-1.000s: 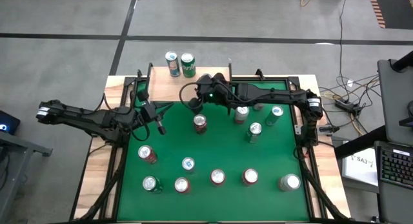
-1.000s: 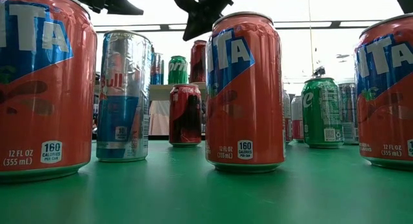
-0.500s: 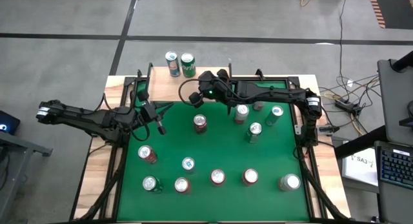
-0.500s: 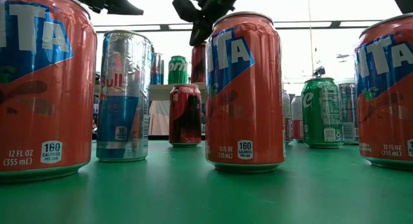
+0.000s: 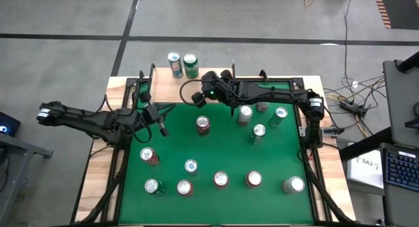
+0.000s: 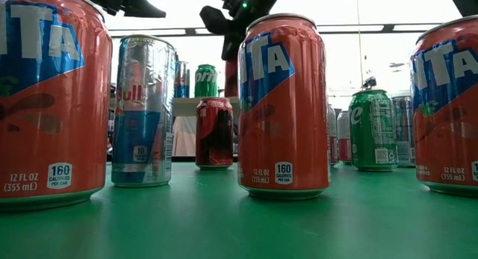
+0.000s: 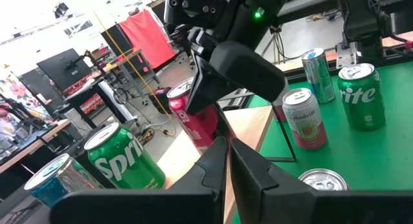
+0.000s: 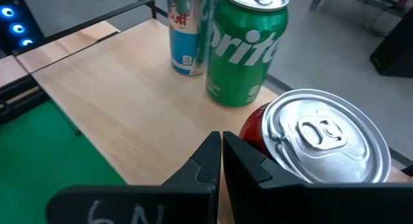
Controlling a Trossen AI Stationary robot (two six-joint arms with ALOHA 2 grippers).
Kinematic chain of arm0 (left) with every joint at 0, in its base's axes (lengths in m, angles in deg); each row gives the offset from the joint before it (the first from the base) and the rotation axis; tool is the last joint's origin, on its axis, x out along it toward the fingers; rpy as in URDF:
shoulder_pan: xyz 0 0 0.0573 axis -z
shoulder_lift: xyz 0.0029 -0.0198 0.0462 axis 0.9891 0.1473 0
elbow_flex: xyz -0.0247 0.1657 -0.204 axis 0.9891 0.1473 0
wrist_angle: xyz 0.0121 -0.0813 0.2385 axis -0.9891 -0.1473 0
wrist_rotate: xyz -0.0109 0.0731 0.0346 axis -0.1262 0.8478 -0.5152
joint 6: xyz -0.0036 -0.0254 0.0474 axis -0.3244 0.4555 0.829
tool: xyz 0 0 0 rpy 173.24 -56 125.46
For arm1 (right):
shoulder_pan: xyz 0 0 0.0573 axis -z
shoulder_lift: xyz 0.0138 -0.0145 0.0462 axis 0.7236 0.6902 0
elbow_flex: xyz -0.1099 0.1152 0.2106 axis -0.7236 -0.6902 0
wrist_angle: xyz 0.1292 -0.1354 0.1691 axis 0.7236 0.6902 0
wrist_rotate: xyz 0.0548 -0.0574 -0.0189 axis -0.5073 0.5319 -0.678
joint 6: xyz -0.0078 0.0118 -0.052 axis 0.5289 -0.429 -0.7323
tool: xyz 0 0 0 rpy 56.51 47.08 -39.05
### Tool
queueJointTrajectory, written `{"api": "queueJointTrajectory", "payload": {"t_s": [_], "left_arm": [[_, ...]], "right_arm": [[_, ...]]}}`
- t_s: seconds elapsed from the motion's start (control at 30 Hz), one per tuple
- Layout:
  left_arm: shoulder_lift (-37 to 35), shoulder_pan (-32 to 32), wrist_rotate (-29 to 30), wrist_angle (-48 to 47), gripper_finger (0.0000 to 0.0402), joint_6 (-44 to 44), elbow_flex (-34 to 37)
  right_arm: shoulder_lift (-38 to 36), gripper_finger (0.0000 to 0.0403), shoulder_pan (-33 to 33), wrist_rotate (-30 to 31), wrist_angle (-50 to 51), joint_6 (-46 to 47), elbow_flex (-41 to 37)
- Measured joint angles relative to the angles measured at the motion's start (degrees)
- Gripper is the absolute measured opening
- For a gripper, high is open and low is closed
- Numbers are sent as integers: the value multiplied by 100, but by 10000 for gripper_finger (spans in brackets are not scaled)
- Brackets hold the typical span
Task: Place canned beverage on shelf
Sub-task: Put the blue can on the shelf
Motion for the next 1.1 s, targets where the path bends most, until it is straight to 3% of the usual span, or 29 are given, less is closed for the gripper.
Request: {"api": "queueJointTrajectory", "payload": {"t_s": [0.47, 1.1], "left_arm": [[0, 0, 0, 1, 3, -2, 0], [0, -4, 0, 1, 3, -4, 0]], "right_arm": [[-2, 9, 30, 605, 531, 299, 0], [-11, 9, 346, 608, 648, 406, 0]]}}
